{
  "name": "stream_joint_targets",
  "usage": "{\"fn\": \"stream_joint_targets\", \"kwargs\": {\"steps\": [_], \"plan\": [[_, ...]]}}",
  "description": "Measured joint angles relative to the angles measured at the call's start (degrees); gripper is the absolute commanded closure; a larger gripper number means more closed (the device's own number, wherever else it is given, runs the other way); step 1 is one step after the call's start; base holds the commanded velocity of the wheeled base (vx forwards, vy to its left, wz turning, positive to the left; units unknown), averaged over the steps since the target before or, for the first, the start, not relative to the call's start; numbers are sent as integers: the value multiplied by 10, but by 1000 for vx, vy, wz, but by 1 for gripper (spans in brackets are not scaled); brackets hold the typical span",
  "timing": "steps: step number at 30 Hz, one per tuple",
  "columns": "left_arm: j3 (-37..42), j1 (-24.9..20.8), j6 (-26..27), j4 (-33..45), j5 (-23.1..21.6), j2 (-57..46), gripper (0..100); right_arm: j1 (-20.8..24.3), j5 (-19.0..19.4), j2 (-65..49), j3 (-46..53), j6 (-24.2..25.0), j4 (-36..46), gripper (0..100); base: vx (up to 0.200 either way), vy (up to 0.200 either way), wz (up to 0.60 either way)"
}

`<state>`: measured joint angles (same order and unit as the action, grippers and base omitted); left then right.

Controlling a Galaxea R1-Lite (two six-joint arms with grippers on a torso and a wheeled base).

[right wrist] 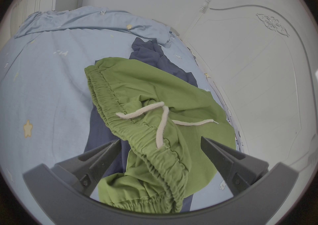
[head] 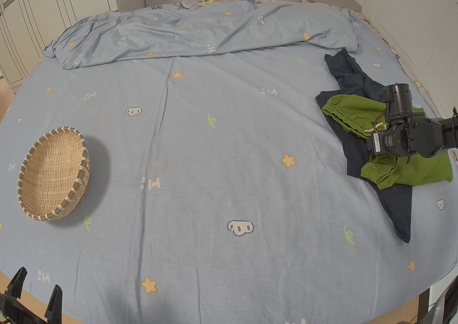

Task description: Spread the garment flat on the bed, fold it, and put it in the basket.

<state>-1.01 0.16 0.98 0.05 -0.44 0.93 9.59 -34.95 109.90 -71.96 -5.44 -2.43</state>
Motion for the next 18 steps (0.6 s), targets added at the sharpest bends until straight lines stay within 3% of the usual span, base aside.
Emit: {"fn": "stream_joint_targets", "kwargs": {"steps": [1, 18], "plan": [[0, 0, 0, 0, 0, 0, 0, 0, 0, 3, -3, 0, 0, 100, 0, 0, 0], [0, 0, 0, 0, 0, 0, 0, -3, 1, 24, -25, 9, 2, 100, 0, 0, 0]]}}
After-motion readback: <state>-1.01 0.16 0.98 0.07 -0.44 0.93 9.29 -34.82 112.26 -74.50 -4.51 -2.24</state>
